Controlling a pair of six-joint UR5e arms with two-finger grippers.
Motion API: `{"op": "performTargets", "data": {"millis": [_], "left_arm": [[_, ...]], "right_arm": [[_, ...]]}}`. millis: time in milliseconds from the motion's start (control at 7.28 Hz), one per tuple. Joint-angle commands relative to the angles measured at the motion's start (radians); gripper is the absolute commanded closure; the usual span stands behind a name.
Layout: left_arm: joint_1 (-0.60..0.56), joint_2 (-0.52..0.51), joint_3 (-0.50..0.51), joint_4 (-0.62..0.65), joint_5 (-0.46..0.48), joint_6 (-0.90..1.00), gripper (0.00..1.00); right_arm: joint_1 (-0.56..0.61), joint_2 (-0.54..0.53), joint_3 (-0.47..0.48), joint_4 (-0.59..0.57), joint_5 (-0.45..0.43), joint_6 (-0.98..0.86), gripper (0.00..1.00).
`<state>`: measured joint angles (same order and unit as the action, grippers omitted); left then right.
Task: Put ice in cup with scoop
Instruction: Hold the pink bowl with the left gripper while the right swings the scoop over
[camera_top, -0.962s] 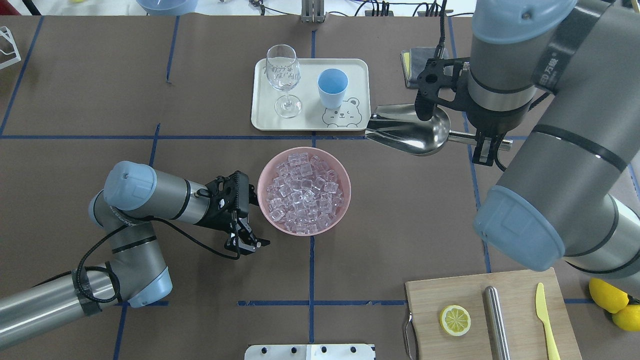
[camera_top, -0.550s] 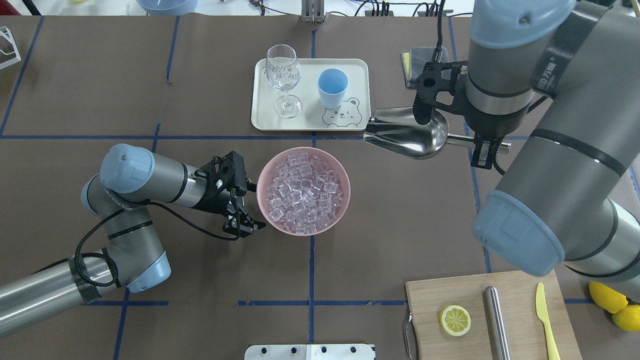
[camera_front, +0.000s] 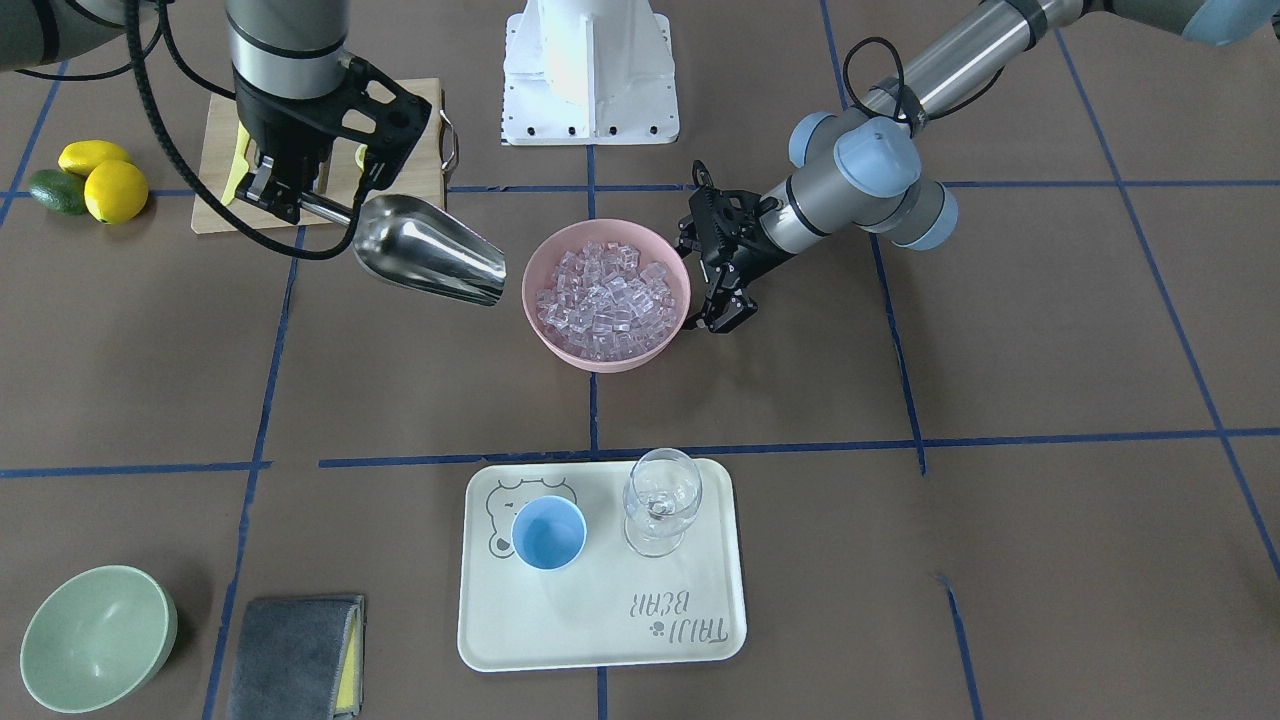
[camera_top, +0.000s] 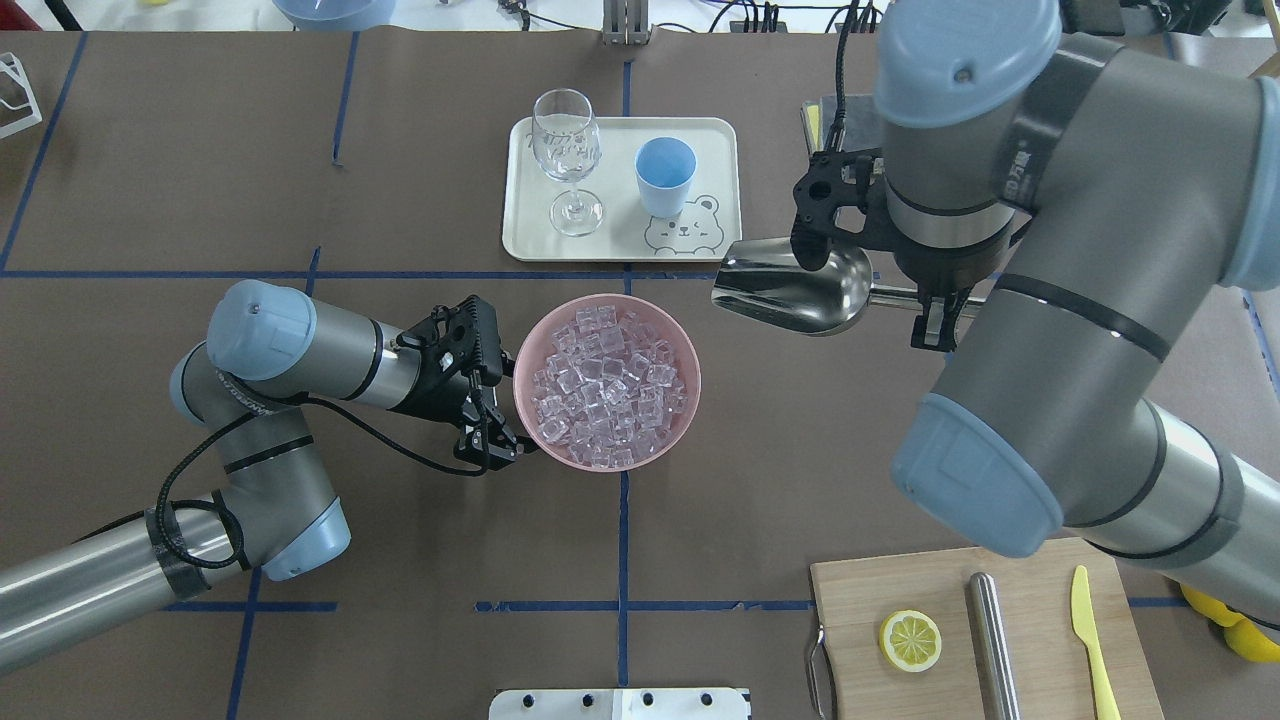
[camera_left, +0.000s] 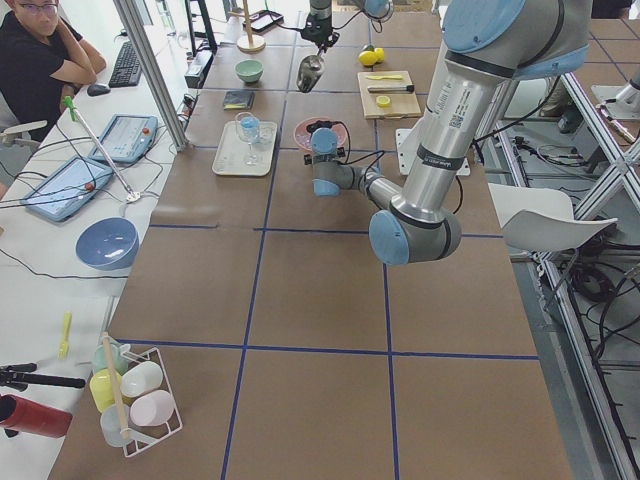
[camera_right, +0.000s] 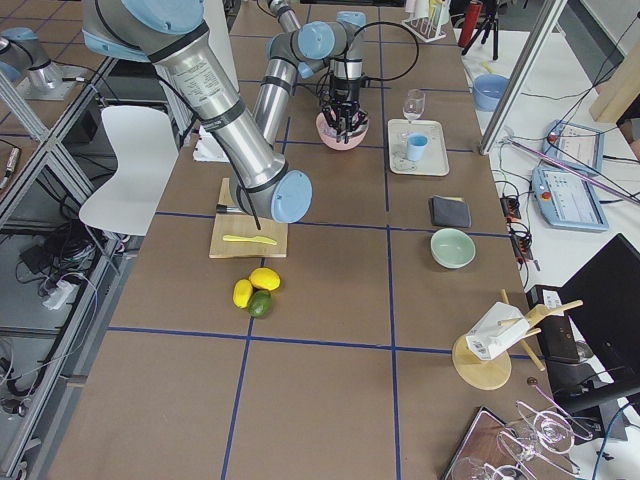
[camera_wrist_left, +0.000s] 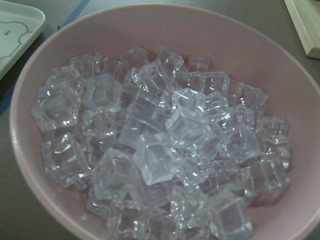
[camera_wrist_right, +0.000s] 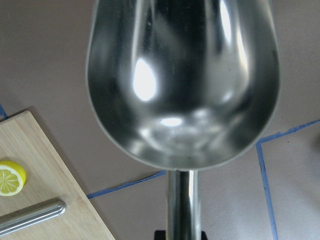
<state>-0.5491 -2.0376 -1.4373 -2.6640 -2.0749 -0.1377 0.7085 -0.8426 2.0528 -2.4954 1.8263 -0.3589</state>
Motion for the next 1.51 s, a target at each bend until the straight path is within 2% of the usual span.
{"op": "performTargets", "data": {"millis": [0,412,550,825,1100,1375], "left_arm": [[0.0,0.0,0.0,-0.002,-0.001,0.001,0.0],[0.0,0.0,0.0,-0.002,-0.001,0.003,0.0],[-0.002,0.0,0.0,-0.002,-0.001,0.004,0.0],[-0.002,0.0,0.0,-0.002,-0.001,0.004,0.0],[-0.002,0.0,0.0,-0.002,-0.001,0.007,0.0],[-0.002,0.002,0.002,-0.002,-0.001,0.01,0.0]], "right_arm": [[-0.033,0.065,-0.055,-0.054,-0.039,0.0,1.0],[-0.059,0.102,-0.094,-0.08,-0.05,0.011,1.0],[-0.099,0.166,-0.15,-0.136,-0.112,0.017,1.0],[-0.138,0.276,-0.293,-0.206,-0.165,0.017,1.0],[-0.179,0.376,-0.495,-0.247,-0.237,0.017,1.0],[-0.196,0.379,-0.514,-0.276,-0.262,0.017,1.0]]}}
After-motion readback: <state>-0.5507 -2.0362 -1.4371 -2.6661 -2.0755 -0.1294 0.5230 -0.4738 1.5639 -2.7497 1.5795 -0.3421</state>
